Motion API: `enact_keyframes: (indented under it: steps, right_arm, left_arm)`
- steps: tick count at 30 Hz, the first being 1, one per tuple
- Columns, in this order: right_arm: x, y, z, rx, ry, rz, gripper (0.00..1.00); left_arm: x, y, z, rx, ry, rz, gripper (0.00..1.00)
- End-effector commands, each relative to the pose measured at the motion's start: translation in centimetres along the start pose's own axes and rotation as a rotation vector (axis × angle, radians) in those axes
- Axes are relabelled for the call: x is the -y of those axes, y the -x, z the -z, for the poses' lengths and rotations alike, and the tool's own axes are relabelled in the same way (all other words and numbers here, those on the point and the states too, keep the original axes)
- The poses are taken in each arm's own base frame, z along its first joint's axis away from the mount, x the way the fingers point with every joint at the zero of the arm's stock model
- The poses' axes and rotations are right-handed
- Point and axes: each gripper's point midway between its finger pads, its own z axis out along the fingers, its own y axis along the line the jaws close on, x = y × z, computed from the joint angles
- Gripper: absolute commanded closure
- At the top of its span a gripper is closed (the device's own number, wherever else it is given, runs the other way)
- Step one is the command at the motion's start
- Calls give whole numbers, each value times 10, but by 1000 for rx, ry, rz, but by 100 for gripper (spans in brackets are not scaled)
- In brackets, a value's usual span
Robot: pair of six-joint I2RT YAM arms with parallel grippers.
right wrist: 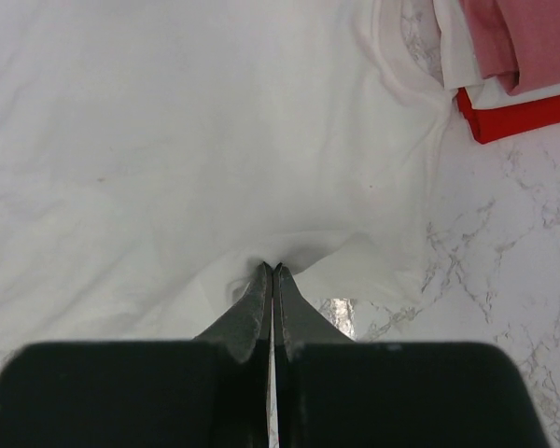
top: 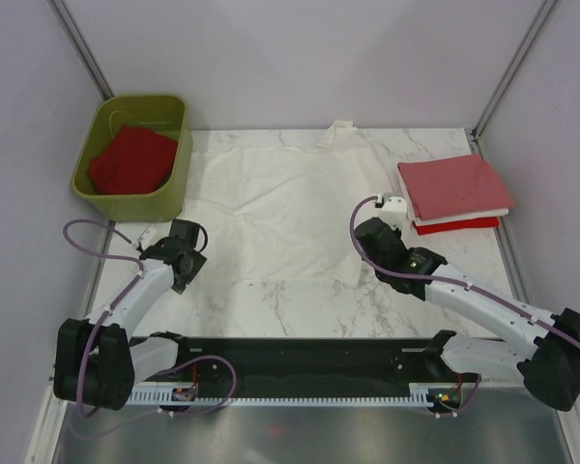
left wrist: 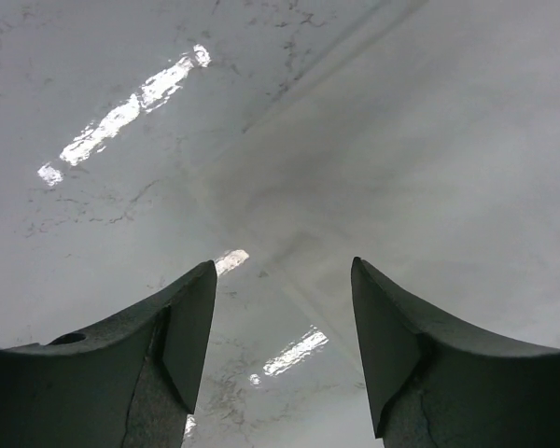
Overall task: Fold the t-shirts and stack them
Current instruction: Fold the tshirt
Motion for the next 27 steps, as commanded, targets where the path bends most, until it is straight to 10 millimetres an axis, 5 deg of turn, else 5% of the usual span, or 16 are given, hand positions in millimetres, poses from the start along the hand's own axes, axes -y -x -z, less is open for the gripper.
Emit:
enact_keyframes:
  steps: [1, 11, 21, 27]
  right_arm:
    - [0, 17, 8, 77, 33, -73, 100]
    - [15, 23, 18, 133, 41, -139, 100]
    - [16, 21, 13, 121, 28, -139, 100]
    - [19, 22, 12, 124, 21, -148, 100]
  left_arm:
    - [-10, 7, -5, 26, 68, 96, 33]
    - [-22, 22, -17, 110, 156, 224, 43]
    - [-30, 6, -37, 29, 256, 208, 43]
    - [-27, 9, -36, 34, 252, 228, 84]
